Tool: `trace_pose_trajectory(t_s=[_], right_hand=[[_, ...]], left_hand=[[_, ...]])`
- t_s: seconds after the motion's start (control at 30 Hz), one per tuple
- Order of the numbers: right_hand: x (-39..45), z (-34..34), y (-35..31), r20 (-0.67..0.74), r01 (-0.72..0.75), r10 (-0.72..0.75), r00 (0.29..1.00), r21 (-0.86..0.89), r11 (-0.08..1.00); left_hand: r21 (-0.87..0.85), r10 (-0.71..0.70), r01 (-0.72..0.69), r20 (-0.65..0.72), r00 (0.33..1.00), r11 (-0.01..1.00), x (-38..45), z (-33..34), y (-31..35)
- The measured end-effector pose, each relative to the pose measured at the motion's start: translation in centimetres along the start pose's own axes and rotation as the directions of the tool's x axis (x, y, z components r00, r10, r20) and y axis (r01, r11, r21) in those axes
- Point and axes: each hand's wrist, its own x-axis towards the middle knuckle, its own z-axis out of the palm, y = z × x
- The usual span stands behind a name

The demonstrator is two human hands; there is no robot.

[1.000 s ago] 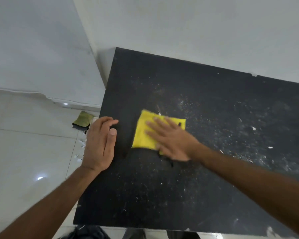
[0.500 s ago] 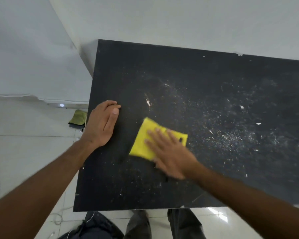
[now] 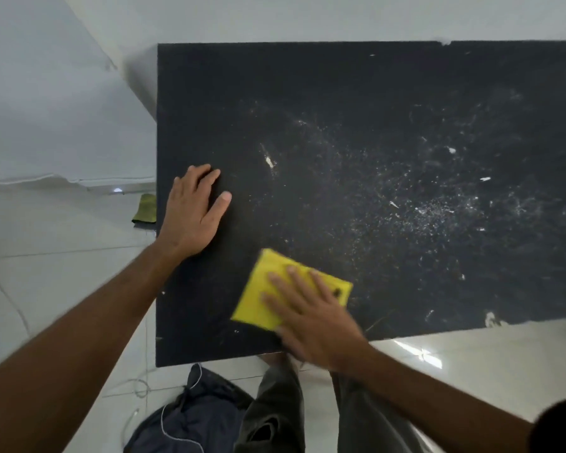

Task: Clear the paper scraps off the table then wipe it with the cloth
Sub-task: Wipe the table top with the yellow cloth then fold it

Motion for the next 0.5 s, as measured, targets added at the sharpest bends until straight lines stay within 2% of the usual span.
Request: trace_pose_trajectory(t_s=[0.07, 0.1, 0.17, 0.2, 0.23, 0.27, 0.37, 0.4, 0.43, 0.5], right_hand=[[-3.6, -0.2, 5.7, -0.025, -0.251, 0.250, 0.968, -0.026, 0.968], [-4.6, -0.4, 7.9, -0.037, -0.404, 0.404, 0.914, -0.007, 0.915], [-4.0, -0.8, 9.8, -0.074, -0.662, 0.666, 0.742, 0.072, 0.746], [-2.6, -0.9, 9.2, -0.094, -0.732, 0.739, 0.667, 0.103, 0.673], [-0.9, -0.9, 7.8, -0.112, -0.763, 0.772, 0.626, 0.115, 0.636], [0.5, -0.7, 5.7, -0.118, -0.750, 0.759, 0.640, 0.121, 0.651], [0.3, -0.2, -0.4, -0.029, -0.508, 0.517, 0.855, 0.144, 0.849], [-1.3, -0.1, -0.4, -0.027, -0.440, 0.448, 0.894, 0.146, 0.886], [-3.2, 0.0, 1.2, -0.049, -0.421, 0.430, 0.901, 0.135, 0.897], [-7.7, 0.7, 7.1, -0.104, -0.559, 0.566, 0.818, 0.088, 0.825]], left_hand=[[0.104, -0.027, 0.024, 0.030, 0.999, 0.994, -0.6, 1.1, 0.8], [0.125, -0.045, 0.041, 0.029, 0.999, 0.991, -1.1, 1.7, 1.8], [0.085, -0.011, 0.009, 0.025, 1.000, 0.996, -1.9, 3.1, 4.4], [0.049, 0.030, -0.031, 0.022, 0.999, 0.998, -2.2, 3.7, 5.7], [0.019, 0.070, -0.070, 0.014, 0.997, 0.997, -2.3, 4.4, 6.9], [-0.001, 0.097, -0.097, 0.000, 0.995, 0.995, -2.4, 5.0, 7.8], [0.002, 0.134, -0.134, -0.022, 0.991, 0.991, -2.0, 6.7, 9.6], [0.022, 0.141, -0.140, -0.019, 0.990, 0.990, -1.9, 7.1, 9.8], [0.050, 0.144, -0.143, -0.021, 0.989, 0.988, -1.9, 7.3, 9.9], [0.140, 0.152, -0.147, -0.020, 0.988, 0.979, -2.0, 7.7, 10.2]])
